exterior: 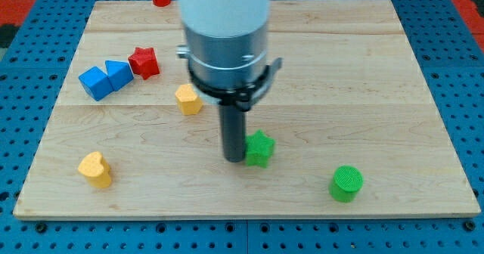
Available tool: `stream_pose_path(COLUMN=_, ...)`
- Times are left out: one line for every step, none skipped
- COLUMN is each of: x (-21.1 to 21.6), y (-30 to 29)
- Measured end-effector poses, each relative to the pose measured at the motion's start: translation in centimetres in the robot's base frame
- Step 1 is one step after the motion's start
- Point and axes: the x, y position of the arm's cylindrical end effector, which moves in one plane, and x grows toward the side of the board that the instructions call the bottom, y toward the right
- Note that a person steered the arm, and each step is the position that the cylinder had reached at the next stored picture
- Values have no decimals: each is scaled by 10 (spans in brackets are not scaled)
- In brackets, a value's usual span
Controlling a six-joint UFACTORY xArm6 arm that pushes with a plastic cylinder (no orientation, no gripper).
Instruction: Place green star diagonally towards green circle
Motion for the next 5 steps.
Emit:
stream_pose_path(x=0, y=67)
stream_pose_path(x=-11, y=19)
stream_pose_path(x=-25, y=-46)
stream_pose_path(x=-34, y=-121)
stream_pose_path(x=-84, y=-112)
